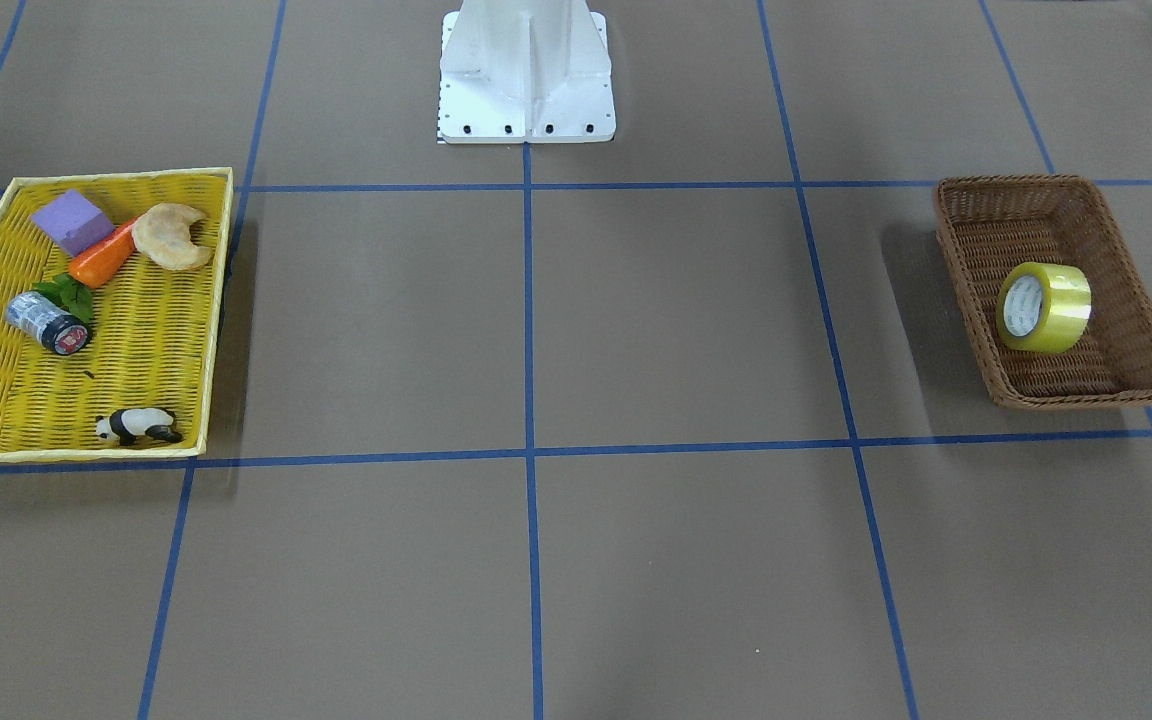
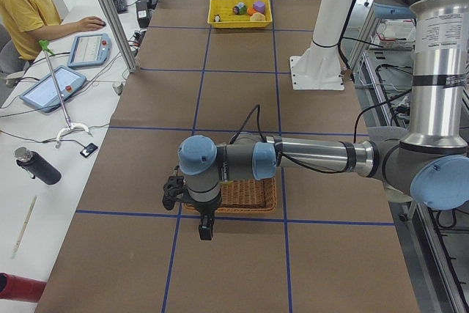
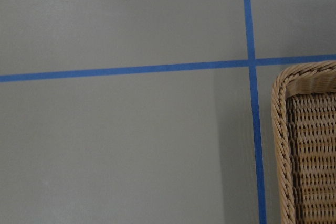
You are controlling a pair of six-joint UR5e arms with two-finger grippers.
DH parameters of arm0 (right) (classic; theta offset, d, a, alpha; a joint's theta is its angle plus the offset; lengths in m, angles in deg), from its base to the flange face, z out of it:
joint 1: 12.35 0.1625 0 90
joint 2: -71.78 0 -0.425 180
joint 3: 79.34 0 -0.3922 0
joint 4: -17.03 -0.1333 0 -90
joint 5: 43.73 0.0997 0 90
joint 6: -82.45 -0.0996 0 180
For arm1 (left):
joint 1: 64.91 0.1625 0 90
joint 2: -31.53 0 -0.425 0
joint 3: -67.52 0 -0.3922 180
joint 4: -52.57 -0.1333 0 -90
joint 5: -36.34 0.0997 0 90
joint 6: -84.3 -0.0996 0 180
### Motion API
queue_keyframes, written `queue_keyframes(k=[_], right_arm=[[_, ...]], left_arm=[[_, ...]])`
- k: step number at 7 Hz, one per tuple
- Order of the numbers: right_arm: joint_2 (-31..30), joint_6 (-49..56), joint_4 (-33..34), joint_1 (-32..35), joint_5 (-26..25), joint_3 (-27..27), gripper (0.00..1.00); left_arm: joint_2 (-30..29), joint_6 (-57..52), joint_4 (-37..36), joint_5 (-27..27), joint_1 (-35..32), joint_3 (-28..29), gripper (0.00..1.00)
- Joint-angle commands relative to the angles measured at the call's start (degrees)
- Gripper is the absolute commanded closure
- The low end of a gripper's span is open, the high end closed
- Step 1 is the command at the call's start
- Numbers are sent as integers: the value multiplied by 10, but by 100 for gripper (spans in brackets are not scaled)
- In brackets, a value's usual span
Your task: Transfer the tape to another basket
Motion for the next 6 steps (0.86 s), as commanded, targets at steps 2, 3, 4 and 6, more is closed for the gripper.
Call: queue_keyframes(k=[2, 3, 4, 6], right_arm=[[-10, 0, -45, 0, 0, 3, 0], [-12, 0, -63, 0, 1, 13, 0], [-11, 0, -76, 0, 0, 22, 0], [-11, 1, -79, 0, 1, 24, 0]], left_arm=[[-3, -3, -8, -18, 0, -16, 2], [2, -3, -8, -57, 0, -19, 1], [4, -3, -9, -67, 0, -20, 1], [10, -3, -10, -66, 0, -20, 1]])
